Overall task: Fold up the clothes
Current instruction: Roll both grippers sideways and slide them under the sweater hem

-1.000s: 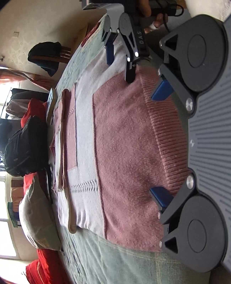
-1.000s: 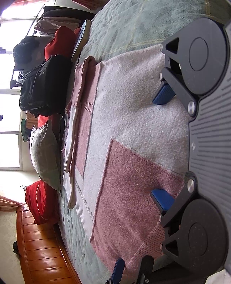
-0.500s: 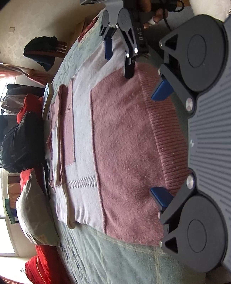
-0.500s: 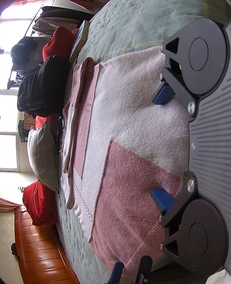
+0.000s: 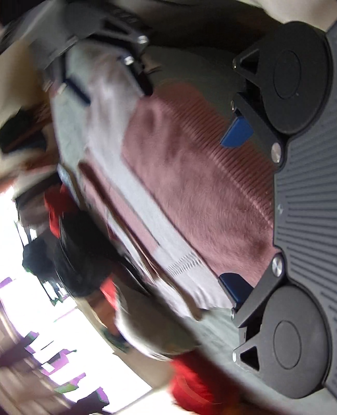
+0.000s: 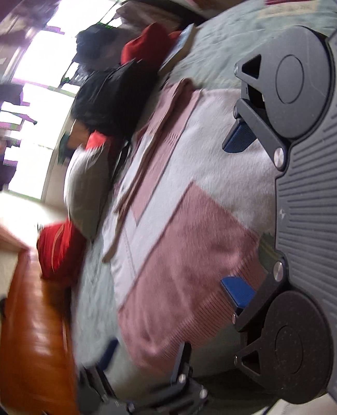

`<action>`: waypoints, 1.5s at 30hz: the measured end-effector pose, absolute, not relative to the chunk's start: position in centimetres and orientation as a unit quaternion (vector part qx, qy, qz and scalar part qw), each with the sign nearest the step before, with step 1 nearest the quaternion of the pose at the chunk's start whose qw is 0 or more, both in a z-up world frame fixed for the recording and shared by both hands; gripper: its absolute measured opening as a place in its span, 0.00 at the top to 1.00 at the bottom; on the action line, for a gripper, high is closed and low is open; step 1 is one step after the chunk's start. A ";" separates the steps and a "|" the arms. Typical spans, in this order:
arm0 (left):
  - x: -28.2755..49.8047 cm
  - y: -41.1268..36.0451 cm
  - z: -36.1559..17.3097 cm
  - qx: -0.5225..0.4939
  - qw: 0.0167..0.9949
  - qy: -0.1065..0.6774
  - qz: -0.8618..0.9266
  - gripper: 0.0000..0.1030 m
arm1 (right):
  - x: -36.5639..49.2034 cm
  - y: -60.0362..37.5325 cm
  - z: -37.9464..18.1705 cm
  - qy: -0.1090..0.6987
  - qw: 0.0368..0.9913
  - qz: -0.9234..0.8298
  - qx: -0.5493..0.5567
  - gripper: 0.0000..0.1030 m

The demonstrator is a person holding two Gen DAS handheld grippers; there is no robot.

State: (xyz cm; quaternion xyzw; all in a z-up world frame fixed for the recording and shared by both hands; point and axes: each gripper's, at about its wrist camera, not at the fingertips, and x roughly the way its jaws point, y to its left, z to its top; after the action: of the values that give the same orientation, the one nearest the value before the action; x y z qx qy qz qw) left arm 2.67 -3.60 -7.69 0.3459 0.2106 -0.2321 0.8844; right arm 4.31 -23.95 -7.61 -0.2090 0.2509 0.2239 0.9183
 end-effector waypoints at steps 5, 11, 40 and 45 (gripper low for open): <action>2.2 -4.9 -9.7 0.391 0.862 0.200 -0.252 0.01 | 3.2 -21.6 -9.3 0.239 0.889 0.253 -0.297 0.00; 2.2 -5.7 -10.5 0.402 0.853 0.203 -0.262 0.01 | 2.1 -18.8 -11.6 0.202 0.868 0.242 -0.384 0.00; 5.2 -6.4 -6.3 0.341 0.890 0.140 -0.268 0.01 | 1.4 -16.6 -12.6 0.085 0.874 0.097 -0.469 0.00; 4.7 -6.4 -7.8 0.346 0.876 0.159 -0.296 0.01 | 1.6 -17.0 -11.6 0.063 0.894 0.049 -0.441 0.00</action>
State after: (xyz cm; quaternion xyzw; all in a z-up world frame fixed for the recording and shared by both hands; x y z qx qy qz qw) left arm 4.70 -6.41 -7.78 0.3464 0.1594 -0.2960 0.8758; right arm 1.56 -16.97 -11.57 -0.4405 0.0630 0.0487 0.8942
